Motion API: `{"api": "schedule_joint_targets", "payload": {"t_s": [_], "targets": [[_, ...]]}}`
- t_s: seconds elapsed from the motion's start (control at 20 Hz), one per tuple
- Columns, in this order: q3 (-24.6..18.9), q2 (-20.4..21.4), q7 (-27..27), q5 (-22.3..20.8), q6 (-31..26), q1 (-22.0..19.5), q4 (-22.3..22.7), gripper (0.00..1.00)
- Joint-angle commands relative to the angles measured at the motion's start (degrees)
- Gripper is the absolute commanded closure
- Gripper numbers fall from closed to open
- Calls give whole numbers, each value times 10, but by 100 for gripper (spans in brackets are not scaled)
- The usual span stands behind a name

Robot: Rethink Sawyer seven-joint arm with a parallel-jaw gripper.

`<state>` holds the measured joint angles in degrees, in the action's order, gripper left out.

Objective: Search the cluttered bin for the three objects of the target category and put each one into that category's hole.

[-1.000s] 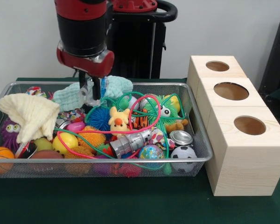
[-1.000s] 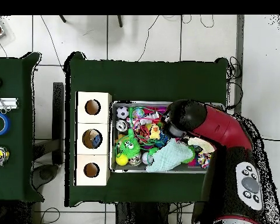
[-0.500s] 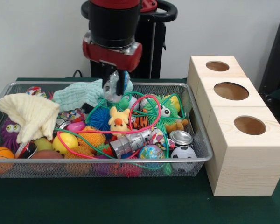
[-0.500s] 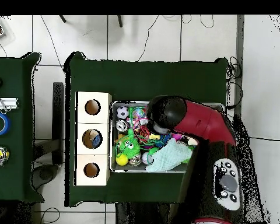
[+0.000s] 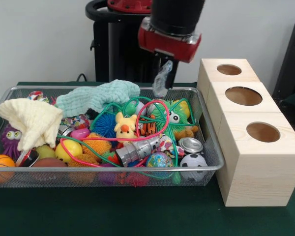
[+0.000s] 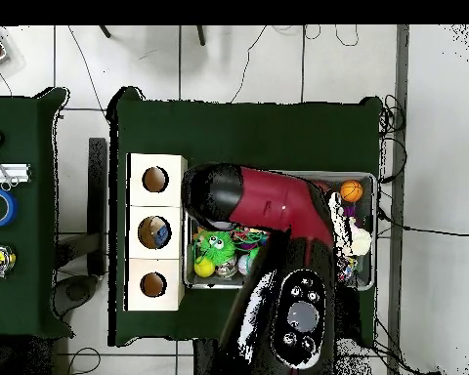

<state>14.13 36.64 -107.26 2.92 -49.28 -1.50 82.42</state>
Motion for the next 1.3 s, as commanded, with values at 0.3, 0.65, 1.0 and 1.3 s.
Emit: {"api": "schedule_joint_targets", "payload": {"t_s": [0.3,0.65,1.0,1.3], "targets": [[75,65,-242,36,-129,81,19,100],[81,43,-281,47,-206,83,-54,100],[69,5,-309,66,-73,88,-1,100],[79,-37,-384,79,23,123,21,100]]}}
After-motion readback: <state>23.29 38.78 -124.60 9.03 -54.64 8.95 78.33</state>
